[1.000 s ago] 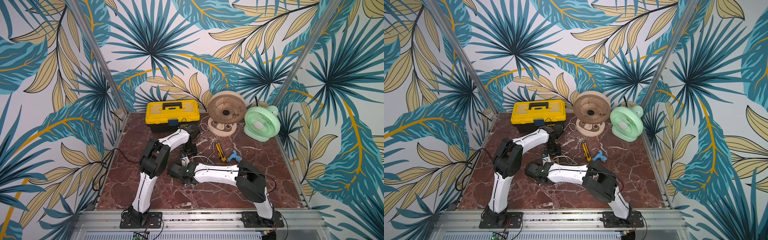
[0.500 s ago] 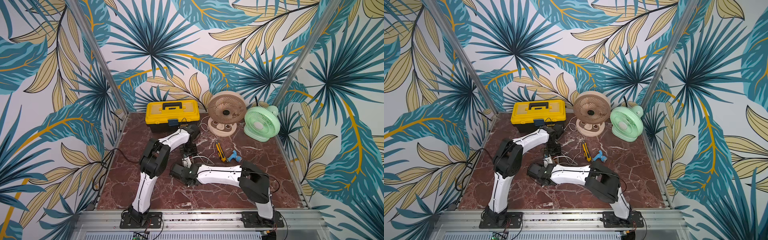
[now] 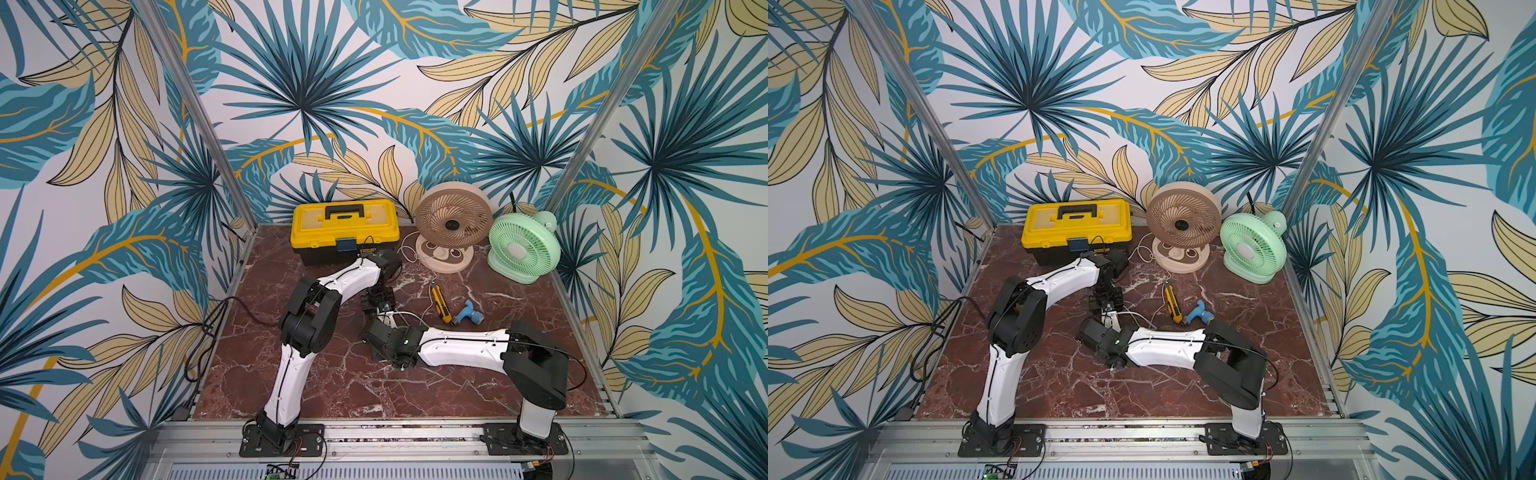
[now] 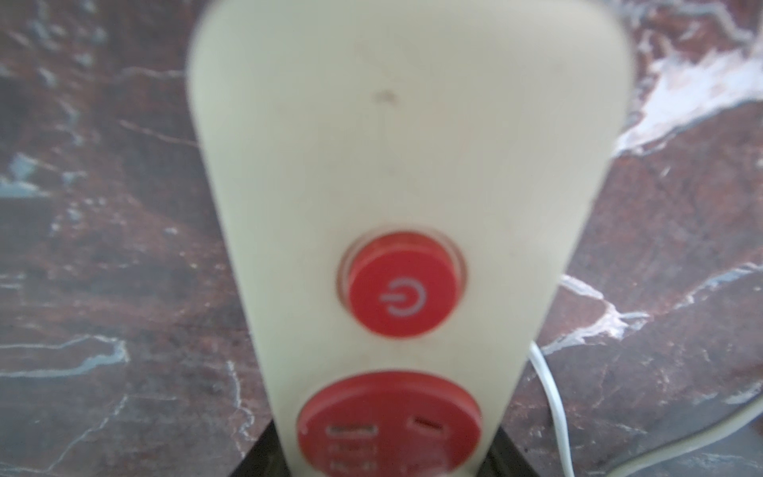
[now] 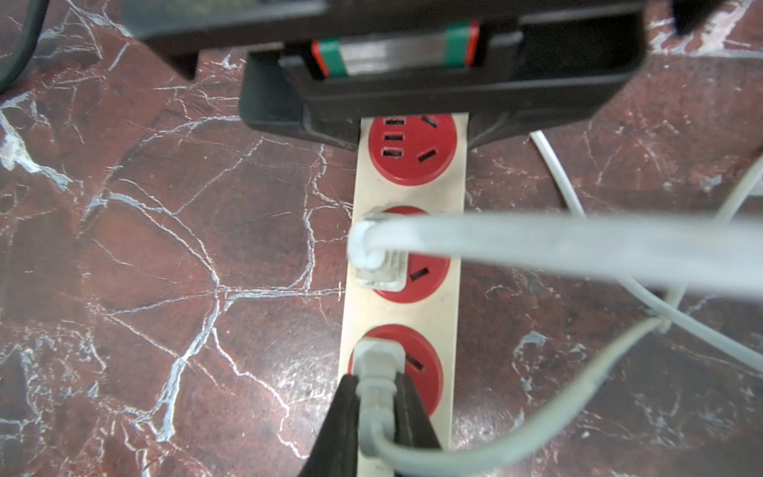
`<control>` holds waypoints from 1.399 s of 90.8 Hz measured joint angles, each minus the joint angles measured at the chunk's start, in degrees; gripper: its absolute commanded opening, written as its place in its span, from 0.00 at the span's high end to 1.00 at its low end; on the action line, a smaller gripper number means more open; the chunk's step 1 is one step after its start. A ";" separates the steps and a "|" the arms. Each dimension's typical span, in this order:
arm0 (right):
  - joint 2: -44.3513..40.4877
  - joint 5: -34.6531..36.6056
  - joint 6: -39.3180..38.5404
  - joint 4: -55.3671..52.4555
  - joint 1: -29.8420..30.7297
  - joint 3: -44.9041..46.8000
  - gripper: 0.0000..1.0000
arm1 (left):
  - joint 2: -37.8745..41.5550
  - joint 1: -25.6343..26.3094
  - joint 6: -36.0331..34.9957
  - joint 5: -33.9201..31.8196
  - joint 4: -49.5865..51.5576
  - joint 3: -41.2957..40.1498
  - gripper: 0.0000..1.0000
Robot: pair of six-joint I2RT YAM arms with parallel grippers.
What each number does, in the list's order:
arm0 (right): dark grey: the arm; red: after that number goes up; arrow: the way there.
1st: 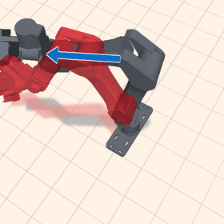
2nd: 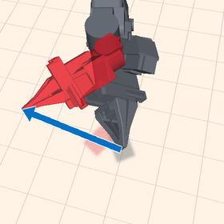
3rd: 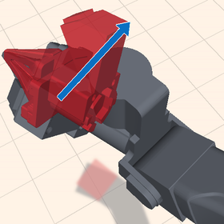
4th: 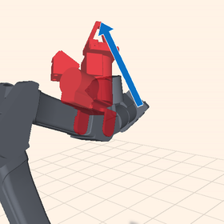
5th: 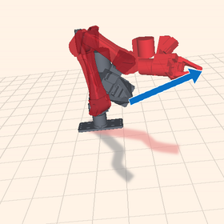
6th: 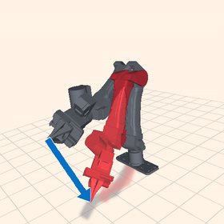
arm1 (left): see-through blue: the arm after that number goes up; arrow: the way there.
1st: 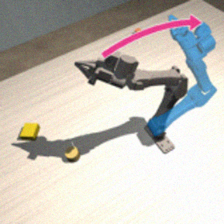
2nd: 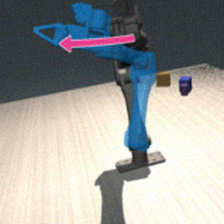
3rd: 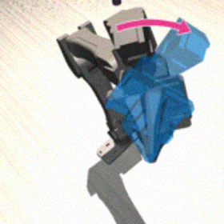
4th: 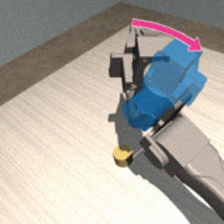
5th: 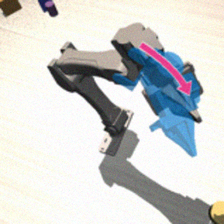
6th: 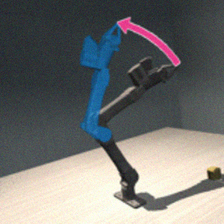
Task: Unplug the desk fan from the power strip
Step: Remove the plug from the socket.
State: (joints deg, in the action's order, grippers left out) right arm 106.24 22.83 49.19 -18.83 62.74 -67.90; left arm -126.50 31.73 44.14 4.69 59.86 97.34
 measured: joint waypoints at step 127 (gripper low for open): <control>4.28 8.96 -2.99 -6.67 3.02 -5.60 1.00 | -7.28 -3.82 -2.80 8.26 10.69 10.93 1.00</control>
State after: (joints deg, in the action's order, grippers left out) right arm 110.52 31.79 46.19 -25.50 65.76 -73.49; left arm -133.78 27.90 41.34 12.95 70.54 108.27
